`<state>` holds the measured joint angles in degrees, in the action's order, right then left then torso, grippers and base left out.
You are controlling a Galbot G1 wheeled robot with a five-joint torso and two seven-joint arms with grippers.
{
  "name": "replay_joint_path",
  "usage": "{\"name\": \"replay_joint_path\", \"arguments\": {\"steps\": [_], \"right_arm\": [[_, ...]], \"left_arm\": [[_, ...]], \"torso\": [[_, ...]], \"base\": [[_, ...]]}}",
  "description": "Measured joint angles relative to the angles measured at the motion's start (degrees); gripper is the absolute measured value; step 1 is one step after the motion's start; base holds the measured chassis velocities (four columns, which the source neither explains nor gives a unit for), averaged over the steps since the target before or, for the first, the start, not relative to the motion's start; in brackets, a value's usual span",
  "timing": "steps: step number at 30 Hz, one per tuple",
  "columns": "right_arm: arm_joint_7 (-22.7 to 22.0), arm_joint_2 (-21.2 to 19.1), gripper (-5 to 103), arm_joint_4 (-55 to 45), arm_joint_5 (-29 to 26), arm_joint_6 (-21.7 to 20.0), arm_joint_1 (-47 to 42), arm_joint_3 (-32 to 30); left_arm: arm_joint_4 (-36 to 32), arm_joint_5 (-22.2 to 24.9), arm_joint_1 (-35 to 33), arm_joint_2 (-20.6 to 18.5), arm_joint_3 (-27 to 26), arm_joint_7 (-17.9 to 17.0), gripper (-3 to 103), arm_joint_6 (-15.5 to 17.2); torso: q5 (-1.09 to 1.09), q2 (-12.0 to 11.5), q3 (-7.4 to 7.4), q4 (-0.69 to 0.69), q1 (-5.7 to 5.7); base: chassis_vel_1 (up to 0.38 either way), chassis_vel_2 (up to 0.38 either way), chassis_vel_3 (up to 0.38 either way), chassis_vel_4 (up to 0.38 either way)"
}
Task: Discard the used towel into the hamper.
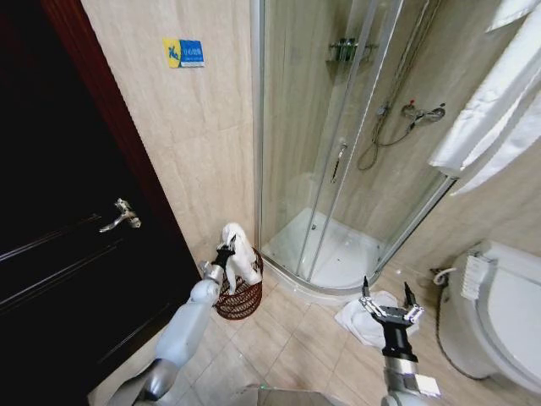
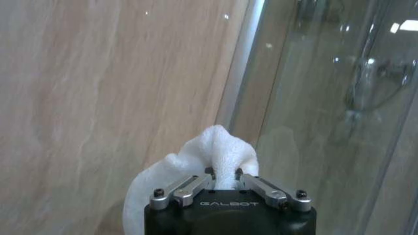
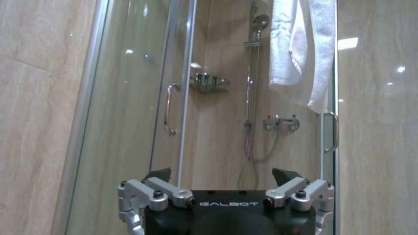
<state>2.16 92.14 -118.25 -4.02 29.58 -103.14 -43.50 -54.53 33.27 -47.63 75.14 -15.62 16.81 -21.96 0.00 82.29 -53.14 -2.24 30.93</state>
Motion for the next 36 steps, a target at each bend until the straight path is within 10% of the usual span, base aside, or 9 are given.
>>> {"name": "replay_joint_path", "arguments": {"steps": [5, 19, 36], "right_arm": [[0.0, 0.0, 100, -0.1, -0.3, 0.0, 0.0, -0.1], [-0.1, 0.0, 100, -0.6, -0.6, 0.0, 0.3, -0.1], [-0.1, 0.0, 100, -0.9, -1.1, 2.0, 0.1, -0.1]], "left_arm": [[1.9, -1.5, 0.1, 0.1, 0.2, -1.3, 6, 1.6], [13.5, -23.8, 3.4, 1.7, 1.9, -11.2, 6, 6.6], [21.0, -26.1, 4.6, 2.0, 10.4, -11.8, 6, 7.2]], "torso": [[0.00, 0.0, 0.00, 0.00, 0.00], [0.00, 0.0, 0.00, 0.01, 0.00], [0.00, 0.0, 0.00, 0.01, 0.00]], "base": [[0.000, 0.000, 0.000, 0.000], [0.000, 0.000, 0.000, 0.000], [0.000, 0.000, 0.000, 0.000]]}}
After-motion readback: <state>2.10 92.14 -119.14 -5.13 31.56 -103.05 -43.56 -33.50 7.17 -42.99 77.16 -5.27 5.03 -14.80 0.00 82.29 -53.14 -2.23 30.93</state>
